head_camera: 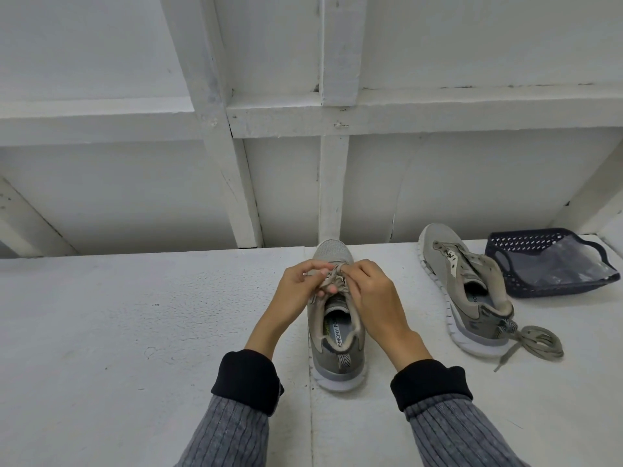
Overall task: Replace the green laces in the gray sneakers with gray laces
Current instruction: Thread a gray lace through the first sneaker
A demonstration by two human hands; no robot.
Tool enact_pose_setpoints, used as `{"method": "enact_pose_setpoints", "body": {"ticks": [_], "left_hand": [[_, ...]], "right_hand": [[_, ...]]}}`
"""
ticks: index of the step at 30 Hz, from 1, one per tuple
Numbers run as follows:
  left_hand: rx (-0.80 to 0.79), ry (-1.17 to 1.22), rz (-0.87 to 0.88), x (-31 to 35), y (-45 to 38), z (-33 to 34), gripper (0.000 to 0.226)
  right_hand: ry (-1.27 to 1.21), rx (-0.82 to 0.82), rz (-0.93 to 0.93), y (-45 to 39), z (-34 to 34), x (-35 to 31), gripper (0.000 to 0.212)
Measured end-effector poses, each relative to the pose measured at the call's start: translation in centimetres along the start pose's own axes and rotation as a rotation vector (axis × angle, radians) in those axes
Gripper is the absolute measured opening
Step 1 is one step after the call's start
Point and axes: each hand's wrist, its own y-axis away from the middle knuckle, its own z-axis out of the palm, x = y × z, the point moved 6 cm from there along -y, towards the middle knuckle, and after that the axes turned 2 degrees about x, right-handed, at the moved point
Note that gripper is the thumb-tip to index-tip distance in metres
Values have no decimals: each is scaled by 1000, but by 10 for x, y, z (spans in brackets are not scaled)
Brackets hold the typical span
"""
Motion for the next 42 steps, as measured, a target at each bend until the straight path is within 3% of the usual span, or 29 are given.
{"method": "enact_pose_setpoints", "body": {"ticks": [11,13,16,19,23,25,28,38,42], "left_hand": [[40,-82,32,5,1,5,8],[55,-146,52,5,3,4,7],[151,-228,92,0,7,-8,11],[300,-21,9,-18,15,-24,14],[325,454,-152,-39,24,-23,16],[331,667,-212,-42,25,-18,20],[377,784,-251,-41,25,-18,23],[381,670,-260,-53,27,-21,22],[406,495,-209,-48,35,-22,12]], "right_hand": [[-54,79,-3,-1,-4,-2,20],[-192,93,102,-1,-3,3,17],[-565,147,519,11,-1,23,13],[-1013,261,944,36,9,49,15],[-1427,290,1085,47,17,54,19],[-1517,312,1117,47,18,50,19],[-1558,365,1145,47,16,53,22],[-1508,385,1169,55,10,60,21],[-1274,295,1097,59,-2,59,16]]}}
